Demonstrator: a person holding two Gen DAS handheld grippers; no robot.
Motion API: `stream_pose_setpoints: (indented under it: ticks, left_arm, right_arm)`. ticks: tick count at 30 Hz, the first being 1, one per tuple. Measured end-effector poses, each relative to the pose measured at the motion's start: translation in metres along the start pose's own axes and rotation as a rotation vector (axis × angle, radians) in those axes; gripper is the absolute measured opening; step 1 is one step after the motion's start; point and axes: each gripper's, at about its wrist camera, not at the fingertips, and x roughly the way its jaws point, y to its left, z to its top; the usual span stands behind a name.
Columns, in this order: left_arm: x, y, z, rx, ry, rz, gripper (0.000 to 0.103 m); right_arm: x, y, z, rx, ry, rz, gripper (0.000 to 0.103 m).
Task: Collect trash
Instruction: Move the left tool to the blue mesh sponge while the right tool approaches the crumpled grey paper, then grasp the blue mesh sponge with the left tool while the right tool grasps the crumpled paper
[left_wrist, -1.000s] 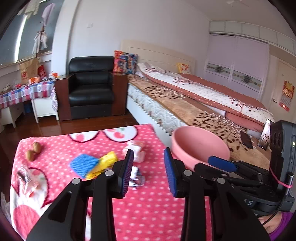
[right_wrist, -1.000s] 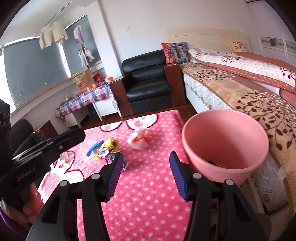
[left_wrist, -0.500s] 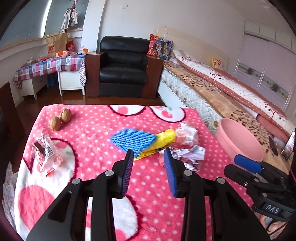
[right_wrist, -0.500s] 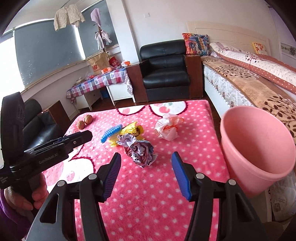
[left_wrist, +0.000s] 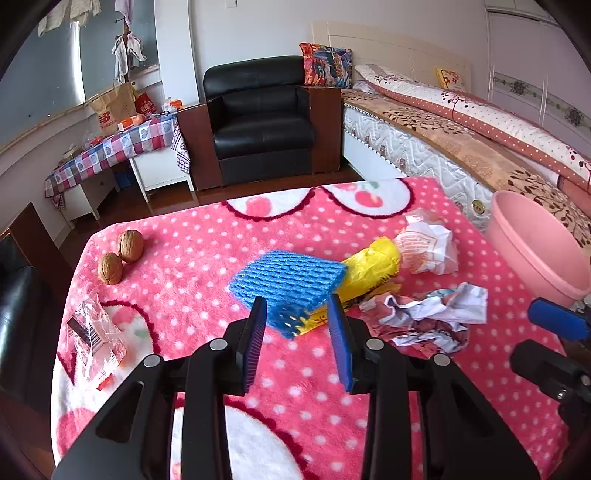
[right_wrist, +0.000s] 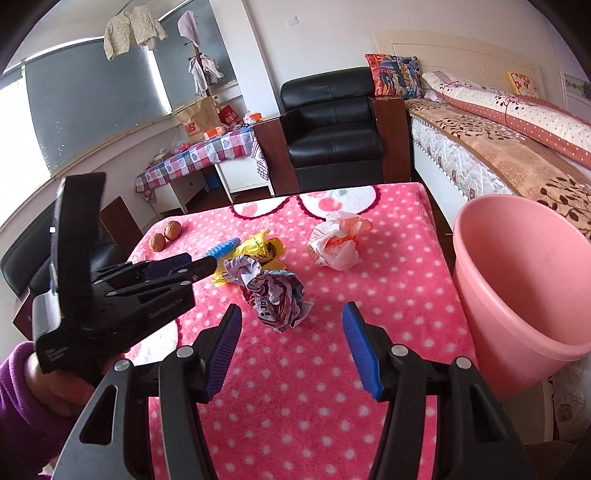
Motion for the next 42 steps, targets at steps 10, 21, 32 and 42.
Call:
stream_pose_setpoints:
  ticks: [10,21,32,42]
  left_arm:
    - [-0.008,0.031,-0.004,-0.117,-0.019,-0.048,0.004]
    - [-0.058,0.051,-0.006,-0.197,-0.113,-0.126,0.004]
    - [-0.085,0.052,-0.010,-0.202,-0.156,-0.161,0.004]
    - [-0.103,0.048,-0.016,-0.206,-0.180,-0.200,0.004]
  right_arm:
    - [0.010,-0.001,0.004,0.030,0.037,0.025,0.056]
    - [0.033,0.005,0.012,0.032,0.093,0.003,0.059]
    - [0.057,0.009,0.014,0.037,0.154,0.017,0.019]
    - [0.016,0.025,0.007,0.015,0.091,0.049,0.015]
